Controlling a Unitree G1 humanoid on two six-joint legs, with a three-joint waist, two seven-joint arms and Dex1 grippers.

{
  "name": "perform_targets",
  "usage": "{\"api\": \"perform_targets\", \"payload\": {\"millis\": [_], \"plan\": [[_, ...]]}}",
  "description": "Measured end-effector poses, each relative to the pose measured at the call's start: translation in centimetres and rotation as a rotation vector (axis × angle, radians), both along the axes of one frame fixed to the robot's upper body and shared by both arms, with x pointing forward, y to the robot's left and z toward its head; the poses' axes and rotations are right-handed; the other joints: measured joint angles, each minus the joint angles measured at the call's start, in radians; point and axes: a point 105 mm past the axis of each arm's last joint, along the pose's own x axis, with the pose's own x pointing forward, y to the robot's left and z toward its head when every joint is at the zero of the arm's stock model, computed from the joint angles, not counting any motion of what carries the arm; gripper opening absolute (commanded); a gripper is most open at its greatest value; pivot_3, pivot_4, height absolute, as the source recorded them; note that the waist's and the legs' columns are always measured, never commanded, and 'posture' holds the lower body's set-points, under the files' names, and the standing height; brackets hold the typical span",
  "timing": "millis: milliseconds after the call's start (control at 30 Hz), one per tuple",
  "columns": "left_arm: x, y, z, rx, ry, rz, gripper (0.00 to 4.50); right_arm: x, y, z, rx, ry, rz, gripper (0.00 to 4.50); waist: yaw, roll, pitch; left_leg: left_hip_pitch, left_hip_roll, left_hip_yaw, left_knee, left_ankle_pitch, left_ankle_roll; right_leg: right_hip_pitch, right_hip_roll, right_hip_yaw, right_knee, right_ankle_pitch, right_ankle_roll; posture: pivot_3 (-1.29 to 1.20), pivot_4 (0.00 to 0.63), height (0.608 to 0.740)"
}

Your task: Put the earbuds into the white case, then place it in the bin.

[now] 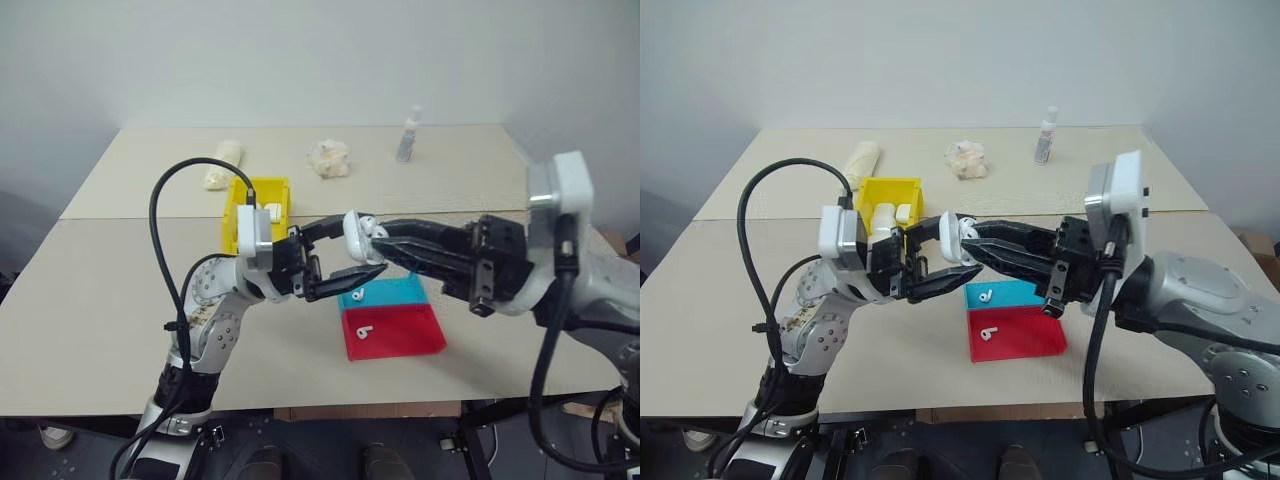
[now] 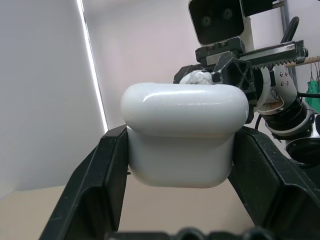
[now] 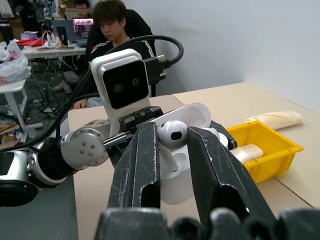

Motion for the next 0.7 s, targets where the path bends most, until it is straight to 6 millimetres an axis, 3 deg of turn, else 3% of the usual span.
{"api": "perform_targets", "payload": {"millis": [133, 367, 567, 700], "plan": [[0.0, 0.0, 0.0, 0.001, 0.000, 0.000, 2.79, -0.1, 0.0, -0.1, 0.003, 0.001, 0.005, 0.73, 0.000, 0.000, 0.000, 0.000, 0.000, 0.000, 0.000, 0.000, 0.000, 0.000, 0.000, 0.000, 0.000, 0.000, 0.000, 0.00, 0.150, 0.740], [0.0, 0.0, 0.0, -0.001, -0.002, 0.002, 2.79, 0.2, 0.0, -0.6, -0.010, 0.014, -0.011, 2.87, 0.000, 0.000, 0.000, 0.000, 0.000, 0.000, 0.000, 0.000, 0.000, 0.000, 0.000, 0.000, 0.000, 0.000, 0.000, 0.00, 0.150, 0.740], [0.0, 0.1, 0.0, -0.002, -0.002, 0.005, 2.79, 0.2, 0.1, -0.7, -0.027, 0.013, -0.012, 2.87, 0.000, 0.000, 0.000, 0.000, 0.000, 0.000, 0.000, 0.000, 0.000, 0.000, 0.000, 0.000, 0.000, 0.000, 0.000, 0.00, 0.150, 0.740], [0.2, 0.2, -0.1, 0.006, -0.001, 0.011, 2.79, -0.2, -1.0, -0.7, -0.076, 0.000, -0.029, 2.87, 0.002, 0.000, 0.000, 0.000, 0.000, 0.000, 0.000, 0.000, 0.000, 0.000, 0.000, 0.000, 0.000, 0.000, 0.000, 0.00, 0.150, 0.740]]}}
